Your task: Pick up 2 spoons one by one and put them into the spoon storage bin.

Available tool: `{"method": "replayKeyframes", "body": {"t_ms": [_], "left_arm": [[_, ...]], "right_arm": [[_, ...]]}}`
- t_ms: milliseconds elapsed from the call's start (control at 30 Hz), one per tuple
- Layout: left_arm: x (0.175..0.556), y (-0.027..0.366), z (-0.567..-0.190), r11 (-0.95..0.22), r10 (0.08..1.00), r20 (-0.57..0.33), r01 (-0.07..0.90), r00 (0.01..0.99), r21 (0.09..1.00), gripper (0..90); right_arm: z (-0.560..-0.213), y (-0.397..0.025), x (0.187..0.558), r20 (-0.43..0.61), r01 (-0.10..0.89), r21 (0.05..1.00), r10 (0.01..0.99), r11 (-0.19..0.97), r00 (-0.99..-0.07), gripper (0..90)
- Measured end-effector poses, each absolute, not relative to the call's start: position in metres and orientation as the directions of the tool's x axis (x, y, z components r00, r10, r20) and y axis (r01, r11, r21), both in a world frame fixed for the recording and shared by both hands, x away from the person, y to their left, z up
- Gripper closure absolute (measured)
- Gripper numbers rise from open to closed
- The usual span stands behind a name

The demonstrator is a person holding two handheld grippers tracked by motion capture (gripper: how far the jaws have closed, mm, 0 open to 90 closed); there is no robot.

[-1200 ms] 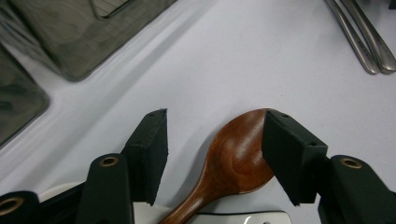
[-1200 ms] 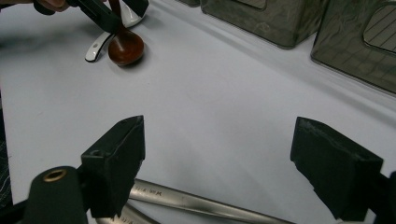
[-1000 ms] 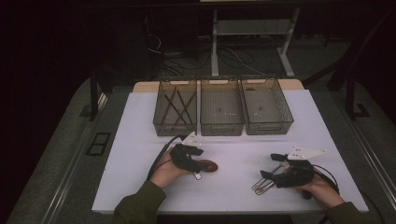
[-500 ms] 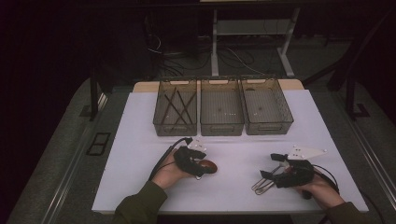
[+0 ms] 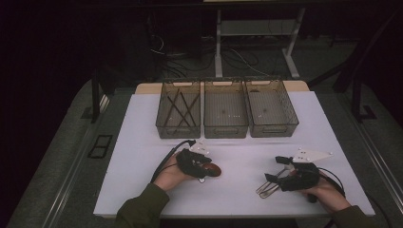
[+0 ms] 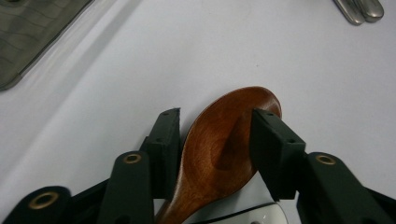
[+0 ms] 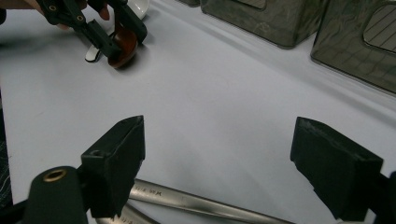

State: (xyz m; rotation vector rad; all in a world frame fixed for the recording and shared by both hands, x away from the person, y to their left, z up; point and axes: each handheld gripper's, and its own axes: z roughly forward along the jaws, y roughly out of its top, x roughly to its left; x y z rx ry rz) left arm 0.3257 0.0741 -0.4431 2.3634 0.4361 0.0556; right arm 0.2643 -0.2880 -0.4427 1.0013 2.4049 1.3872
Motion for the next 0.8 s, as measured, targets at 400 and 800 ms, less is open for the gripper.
{"method": "replayKeyframes", "body": {"t_ms": [400, 800], "left_arm": [[0.323, 0.0735, -0.4411, -0.707, 0.299, -0.009, 0.228, 0.954, 0.67, 64.3], [0.3236, 0.0707, -0.4423, -0.683, 0.319, -0.077, 0.285, 0.945, 0.672, 50.8]], "right_arm": [[-0.4425, -0.2883, 0.2645, 0.163, 0.459, 0.824, 0.637, 0.333, -0.754, 17.3], [-0.4424, -0.2886, 0.2645, 0.163, 0.459, 0.824, 0.637, 0.331, -0.753, 17.4]]}}
